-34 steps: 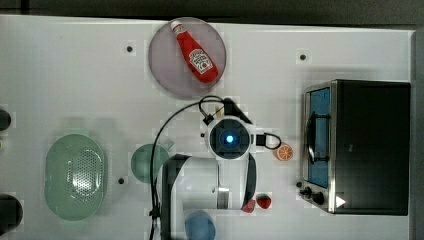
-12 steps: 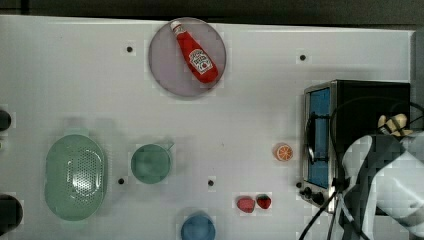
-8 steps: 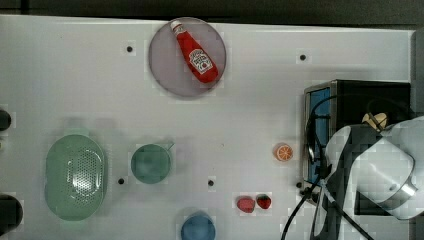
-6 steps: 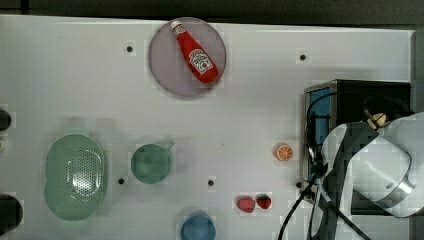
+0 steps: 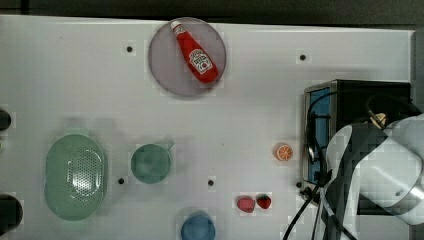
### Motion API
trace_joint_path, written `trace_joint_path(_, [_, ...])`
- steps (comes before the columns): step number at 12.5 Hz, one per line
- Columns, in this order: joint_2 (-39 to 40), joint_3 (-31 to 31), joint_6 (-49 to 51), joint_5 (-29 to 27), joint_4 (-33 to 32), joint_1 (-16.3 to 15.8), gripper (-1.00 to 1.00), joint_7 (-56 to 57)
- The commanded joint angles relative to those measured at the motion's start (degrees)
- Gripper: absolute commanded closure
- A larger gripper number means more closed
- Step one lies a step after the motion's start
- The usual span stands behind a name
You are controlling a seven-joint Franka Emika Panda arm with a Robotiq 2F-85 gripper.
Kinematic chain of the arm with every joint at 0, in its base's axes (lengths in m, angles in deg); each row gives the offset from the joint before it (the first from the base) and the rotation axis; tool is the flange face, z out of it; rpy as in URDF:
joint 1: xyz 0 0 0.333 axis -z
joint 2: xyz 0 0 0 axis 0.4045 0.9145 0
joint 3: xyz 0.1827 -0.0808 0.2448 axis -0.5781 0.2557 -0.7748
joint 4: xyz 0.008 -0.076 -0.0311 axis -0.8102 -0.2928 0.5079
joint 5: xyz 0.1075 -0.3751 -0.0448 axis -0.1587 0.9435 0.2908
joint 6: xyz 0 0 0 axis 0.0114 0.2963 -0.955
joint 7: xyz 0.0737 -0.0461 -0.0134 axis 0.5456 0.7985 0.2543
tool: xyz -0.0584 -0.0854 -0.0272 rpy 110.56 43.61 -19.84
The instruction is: Pick banana from table and place on oven.
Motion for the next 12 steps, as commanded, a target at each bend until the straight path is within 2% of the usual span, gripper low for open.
trace_joint_path(1, [-4.49,-5.98,14.47,0.33,7.76,-4.14,-1.0,8.53])
trace_joint_path(3, [-7.73,-11.49,20.71,-1.7,10.8,-6.27,-1.0,2.23])
trace_joint_path(5, [-10.95,-17.36,20.66,-1.66,13.17,-8.25,-1.0,-11.23])
trace_joint_path(8, [-14.87,-24.86,21.38,-1.65,12.74,-9.88,-1.0,-28.39])
trace_joint_path(12, [-17.05,-27.29,27.47,-1.73,12.32,-9.94,-1.0,-32.25])
